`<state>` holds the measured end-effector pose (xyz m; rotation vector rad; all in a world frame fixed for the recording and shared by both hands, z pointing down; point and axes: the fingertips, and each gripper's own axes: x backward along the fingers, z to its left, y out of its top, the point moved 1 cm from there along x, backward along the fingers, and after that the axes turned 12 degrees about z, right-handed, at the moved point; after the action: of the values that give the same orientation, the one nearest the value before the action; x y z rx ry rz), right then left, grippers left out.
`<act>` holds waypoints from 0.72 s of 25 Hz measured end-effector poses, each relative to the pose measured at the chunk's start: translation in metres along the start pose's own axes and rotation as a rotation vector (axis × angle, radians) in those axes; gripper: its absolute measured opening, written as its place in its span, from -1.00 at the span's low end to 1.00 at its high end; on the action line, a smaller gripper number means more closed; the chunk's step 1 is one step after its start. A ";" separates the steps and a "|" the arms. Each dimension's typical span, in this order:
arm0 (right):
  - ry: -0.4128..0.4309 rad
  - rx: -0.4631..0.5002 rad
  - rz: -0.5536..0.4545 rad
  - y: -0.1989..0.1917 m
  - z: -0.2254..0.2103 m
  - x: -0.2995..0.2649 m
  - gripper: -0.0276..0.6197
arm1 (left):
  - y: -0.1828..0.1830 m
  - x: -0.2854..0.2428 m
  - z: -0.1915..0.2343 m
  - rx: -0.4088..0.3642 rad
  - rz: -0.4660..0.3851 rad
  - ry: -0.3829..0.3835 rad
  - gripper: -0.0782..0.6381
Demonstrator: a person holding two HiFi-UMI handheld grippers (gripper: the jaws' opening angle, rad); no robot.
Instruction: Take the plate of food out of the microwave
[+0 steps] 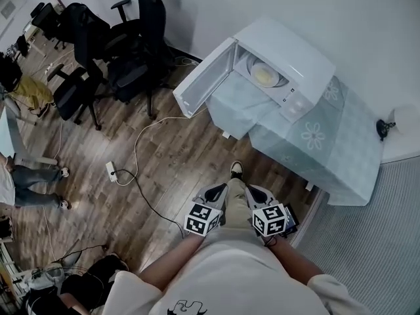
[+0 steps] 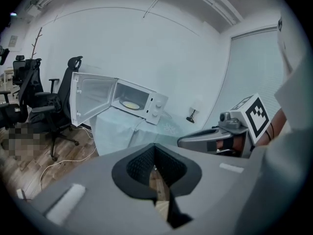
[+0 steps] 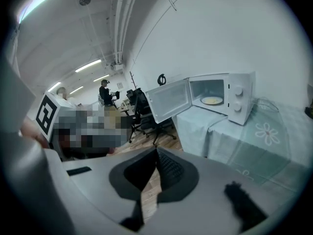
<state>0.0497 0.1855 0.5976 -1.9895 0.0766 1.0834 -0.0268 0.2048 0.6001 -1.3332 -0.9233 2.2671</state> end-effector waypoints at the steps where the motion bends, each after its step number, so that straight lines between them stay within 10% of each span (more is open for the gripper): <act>1: -0.001 -0.007 -0.003 0.012 -0.015 -0.008 -0.87 | 0.012 -0.012 0.008 -0.004 0.007 0.004 -0.77; 11: 0.006 0.049 -0.038 0.153 -0.149 -0.050 -0.87 | 0.183 -0.121 0.069 -0.042 0.004 0.044 -0.77; 18: -0.022 -0.065 -0.040 0.191 -0.206 -0.076 -0.88 | 0.230 -0.171 0.092 -0.084 0.057 0.008 -0.77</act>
<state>0.0596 -0.1047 0.5832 -2.0277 -0.0096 1.0943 -0.0163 -0.0954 0.5822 -1.4198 -0.9999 2.2866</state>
